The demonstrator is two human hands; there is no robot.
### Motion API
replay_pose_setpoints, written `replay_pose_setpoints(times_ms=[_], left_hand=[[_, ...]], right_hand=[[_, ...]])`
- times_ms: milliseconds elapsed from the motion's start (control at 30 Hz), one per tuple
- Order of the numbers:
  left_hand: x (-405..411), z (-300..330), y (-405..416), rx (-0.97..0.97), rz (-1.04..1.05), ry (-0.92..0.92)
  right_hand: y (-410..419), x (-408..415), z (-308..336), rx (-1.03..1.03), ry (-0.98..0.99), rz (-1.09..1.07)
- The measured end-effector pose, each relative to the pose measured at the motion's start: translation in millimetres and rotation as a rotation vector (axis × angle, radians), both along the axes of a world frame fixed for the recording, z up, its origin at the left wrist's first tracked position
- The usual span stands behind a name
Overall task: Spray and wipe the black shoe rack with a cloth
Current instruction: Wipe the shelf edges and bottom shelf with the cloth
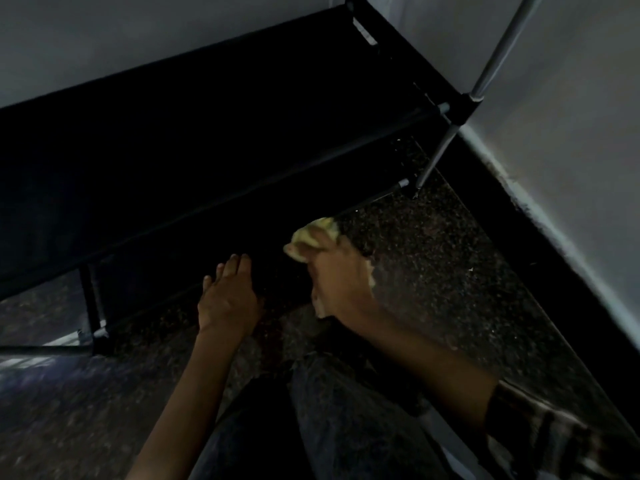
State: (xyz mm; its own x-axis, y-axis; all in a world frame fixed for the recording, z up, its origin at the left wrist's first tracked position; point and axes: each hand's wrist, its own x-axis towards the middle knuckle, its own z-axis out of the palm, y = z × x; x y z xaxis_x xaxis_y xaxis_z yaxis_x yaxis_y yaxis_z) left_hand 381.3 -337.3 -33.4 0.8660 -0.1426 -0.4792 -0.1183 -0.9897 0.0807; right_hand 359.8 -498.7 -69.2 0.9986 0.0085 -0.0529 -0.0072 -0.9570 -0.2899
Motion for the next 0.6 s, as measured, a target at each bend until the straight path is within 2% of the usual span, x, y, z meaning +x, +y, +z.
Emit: replay_pose_setpoints(times_ms=[100,200,267,433,533,600], left_hand=[[1,2,1,0.041,-0.021,0.006],[0,1,1,0.064,-0.038,0.017],[1,1,1,0.047,-0.016,0.027],[0,1,-1,0.031,0.008,0.033],[-1,-2,-2,0.044,-0.004,0.000],[-1,-4,-8,0.085,-0.033,-0.020]], right_hand=[[21,-1,0,0.041,-0.056,0.094],[5,3,0,0.106,-0.076,0.103],[-16,9,5,0.155,-0.048,0.018],[-69,21,14,0.111,-0.066,-0.251],[-70,24,17,0.146,-0.015,-0.324],[-53,23,19,0.144,-0.002,-0.281]])
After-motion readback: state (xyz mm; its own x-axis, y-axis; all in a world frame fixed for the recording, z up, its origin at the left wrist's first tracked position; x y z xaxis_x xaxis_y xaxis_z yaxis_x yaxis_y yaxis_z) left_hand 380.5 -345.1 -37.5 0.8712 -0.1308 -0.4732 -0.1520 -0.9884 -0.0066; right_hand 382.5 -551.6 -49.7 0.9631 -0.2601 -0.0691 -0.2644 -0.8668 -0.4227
